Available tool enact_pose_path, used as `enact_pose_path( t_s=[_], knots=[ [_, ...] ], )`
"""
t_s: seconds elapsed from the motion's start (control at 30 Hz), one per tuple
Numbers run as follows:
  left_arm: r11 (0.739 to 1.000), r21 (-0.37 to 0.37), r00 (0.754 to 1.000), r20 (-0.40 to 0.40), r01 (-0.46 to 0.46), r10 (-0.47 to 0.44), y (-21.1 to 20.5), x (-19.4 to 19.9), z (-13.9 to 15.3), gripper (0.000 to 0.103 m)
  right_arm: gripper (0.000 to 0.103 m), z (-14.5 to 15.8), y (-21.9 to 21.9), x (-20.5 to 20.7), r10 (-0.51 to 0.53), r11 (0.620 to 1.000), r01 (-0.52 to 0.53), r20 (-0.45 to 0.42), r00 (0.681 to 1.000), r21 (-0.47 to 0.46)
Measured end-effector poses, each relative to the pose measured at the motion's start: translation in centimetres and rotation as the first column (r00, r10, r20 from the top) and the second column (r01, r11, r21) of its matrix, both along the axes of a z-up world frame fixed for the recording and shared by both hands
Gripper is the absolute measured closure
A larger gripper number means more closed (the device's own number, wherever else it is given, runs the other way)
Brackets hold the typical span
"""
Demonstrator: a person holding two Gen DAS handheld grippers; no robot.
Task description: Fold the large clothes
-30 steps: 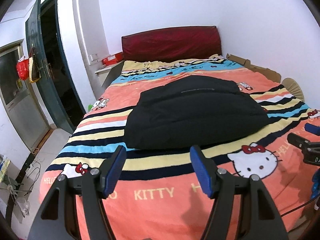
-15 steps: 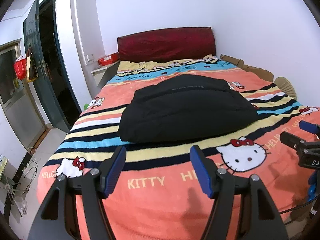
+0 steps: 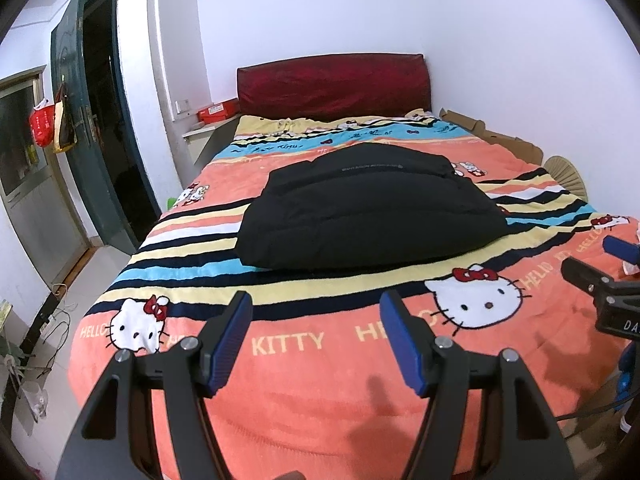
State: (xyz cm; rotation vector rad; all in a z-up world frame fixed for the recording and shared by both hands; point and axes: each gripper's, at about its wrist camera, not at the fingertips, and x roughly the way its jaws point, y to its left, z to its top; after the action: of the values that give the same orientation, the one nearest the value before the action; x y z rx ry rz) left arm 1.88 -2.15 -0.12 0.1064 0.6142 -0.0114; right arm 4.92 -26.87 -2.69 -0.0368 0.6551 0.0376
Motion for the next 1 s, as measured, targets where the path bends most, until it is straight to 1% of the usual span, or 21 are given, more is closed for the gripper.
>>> enact_pose_path(
  t_s=[0.17,0.43,0.73,1.0],
  knots=[
    [1.0,0.008,1.0,-0.01,-0.006,0.006,-0.2,-0.2,-0.3,0.038,0.0,0.7,0.0,-0.7,-0.011,0.999,0.012,0.018,1.0,-0.042],
    [1.0,0.007,0.999,-0.032,-0.006,0.006,-0.4,-0.3,-0.9,0.038,0.0,1.3,0.2,-1.1,-0.003,0.997,0.006,0.043,0.999,-0.072],
    [0.999,-0.027,0.999,-0.046,-0.028,0.026,0.4,0.0,-1.1,0.038,0.0,1.2,0.3,-1.1,0.002,0.997,0.001,0.035,0.999,-0.078],
    [0.999,-0.039,0.998,-0.053,-0.019,0.017,0.3,0.0,-1.3,0.038,0.0,0.7,0.7,-1.0,-0.002,0.994,0.004,0.021,1.0,-0.106]
  ],
)
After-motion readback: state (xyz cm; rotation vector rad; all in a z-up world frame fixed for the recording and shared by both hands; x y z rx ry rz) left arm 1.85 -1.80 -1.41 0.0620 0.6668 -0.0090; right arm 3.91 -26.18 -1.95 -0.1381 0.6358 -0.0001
